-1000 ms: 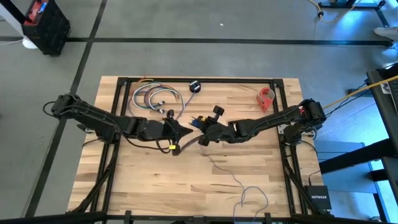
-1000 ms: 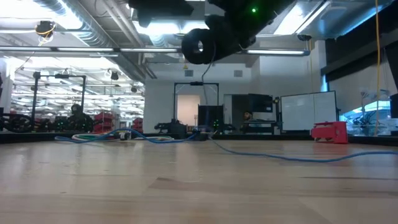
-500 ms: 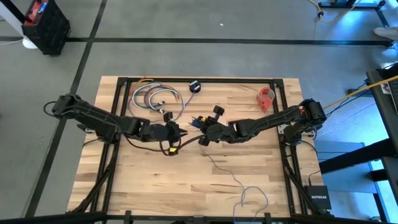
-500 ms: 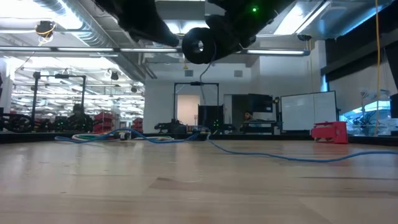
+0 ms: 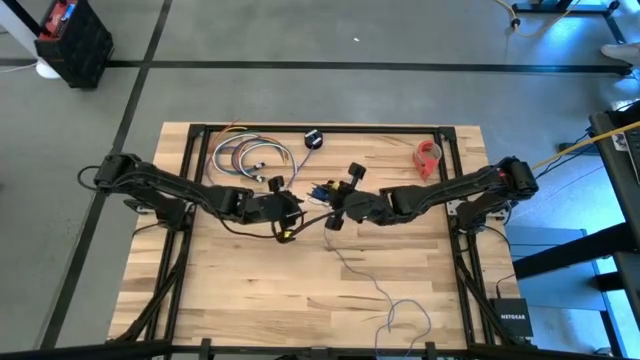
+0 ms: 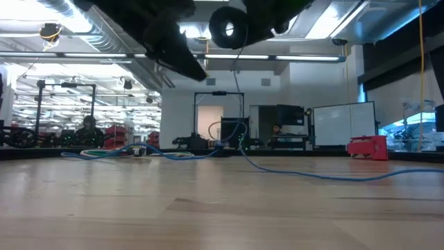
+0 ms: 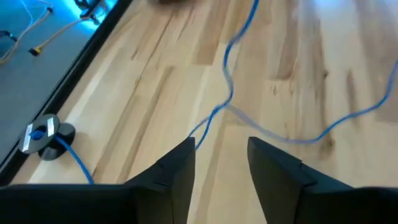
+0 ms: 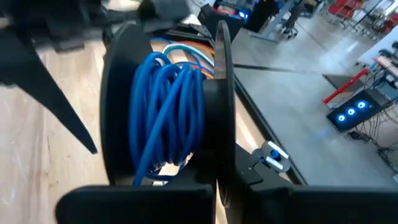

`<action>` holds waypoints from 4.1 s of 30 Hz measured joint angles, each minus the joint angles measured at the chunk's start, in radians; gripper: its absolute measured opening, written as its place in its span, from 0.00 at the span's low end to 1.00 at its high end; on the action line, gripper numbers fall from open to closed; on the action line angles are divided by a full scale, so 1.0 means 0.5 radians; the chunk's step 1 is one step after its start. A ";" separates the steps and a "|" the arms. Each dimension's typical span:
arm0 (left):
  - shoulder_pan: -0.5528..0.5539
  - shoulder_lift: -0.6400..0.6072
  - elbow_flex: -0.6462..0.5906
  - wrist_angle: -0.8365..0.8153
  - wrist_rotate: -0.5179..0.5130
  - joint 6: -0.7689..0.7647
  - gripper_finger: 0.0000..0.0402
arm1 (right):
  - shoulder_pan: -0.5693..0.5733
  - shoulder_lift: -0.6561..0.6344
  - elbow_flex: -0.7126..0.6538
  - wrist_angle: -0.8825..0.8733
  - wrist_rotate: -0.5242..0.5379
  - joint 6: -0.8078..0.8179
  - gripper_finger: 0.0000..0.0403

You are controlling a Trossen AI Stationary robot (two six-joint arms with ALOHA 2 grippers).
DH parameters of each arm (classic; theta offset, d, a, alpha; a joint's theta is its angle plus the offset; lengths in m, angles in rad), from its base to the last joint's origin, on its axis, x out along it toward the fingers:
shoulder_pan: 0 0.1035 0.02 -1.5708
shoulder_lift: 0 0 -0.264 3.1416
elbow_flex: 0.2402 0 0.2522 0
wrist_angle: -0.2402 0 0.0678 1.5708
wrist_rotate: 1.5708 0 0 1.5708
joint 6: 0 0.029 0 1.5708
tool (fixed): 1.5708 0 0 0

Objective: Coil cords
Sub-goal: Coil the blue wire onto the black spool

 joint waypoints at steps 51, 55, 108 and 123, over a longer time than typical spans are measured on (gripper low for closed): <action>0.175 0.276 0.084 0.060 0.557 0.206 0.33 | -0.026 -0.242 -0.453 0.456 -0.292 -0.054 0.01; 0.207 0.386 0.075 0.261 0.529 0.325 0.33 | -0.026 -0.242 -0.453 0.457 -0.292 -0.053 0.01; 0.334 0.643 0.073 0.417 0.429 0.265 0.24 | -0.026 -0.241 -0.454 0.452 -0.298 -0.050 0.01; 0.331 0.596 0.073 0.454 0.182 0.293 0.01 | -0.023 -0.263 -0.454 0.386 -0.214 -0.052 0.01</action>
